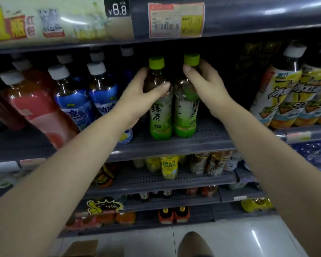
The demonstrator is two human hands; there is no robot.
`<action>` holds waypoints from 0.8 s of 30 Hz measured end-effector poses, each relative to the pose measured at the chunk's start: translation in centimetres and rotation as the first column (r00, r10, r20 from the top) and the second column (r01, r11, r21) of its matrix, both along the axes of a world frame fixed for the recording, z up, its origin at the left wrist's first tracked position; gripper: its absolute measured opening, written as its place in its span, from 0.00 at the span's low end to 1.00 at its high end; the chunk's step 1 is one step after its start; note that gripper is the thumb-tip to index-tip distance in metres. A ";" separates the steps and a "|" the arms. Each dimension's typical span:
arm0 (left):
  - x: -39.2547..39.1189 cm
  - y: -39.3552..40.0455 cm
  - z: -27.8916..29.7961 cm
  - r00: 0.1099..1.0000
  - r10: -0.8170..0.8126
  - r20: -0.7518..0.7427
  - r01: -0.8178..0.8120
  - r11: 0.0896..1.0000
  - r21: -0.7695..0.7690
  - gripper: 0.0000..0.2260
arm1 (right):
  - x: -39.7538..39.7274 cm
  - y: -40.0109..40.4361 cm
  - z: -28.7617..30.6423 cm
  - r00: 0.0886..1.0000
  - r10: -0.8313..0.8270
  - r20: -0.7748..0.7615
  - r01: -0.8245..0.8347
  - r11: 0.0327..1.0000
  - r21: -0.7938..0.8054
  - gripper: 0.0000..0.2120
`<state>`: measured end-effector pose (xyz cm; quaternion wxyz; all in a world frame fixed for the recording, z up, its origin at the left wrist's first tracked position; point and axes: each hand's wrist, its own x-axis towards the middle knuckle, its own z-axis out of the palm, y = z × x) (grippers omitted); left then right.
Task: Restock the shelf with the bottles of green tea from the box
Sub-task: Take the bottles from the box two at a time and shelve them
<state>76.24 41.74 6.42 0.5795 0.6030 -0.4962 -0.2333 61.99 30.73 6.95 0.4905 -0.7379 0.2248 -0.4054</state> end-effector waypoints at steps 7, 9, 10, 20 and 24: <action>1.9 0.7 -0.6 0.945 -0.048 0.323 0.036 0.998 0.043 0.38 | -2.6 -1.9 0.4 0.955 0.096 -0.279 -0.138 0.981 -0.134 0.31; 1.8 0.3 -1.1 0.928 0.045 0.370 -0.052 0.999 0.011 0.40 | -1.9 -0.9 -0.1 0.973 -0.037 -0.229 -0.014 0.976 -0.217 0.34; 1.7 0.1 -1.4 0.927 0.094 0.364 -0.100 0.995 -0.001 0.42 | -1.5 -0.3 -0.5 0.977 -0.107 -0.184 0.060 0.968 -0.244 0.34; 1.4 -0.4 -3.6 0.869 0.199 0.454 -0.181 0.980 -0.083 0.43 | -0.8 -0.1 -4.2 0.958 -0.178 -0.225 0.134 0.972 -0.195 0.42; 1.2 -2.5 -4.2 0.886 0.251 0.389 -0.230 0.968 -0.102 0.41 | 0.6 -1.8 -4.4 0.939 -0.264 -0.219 0.225 0.956 -0.190 0.32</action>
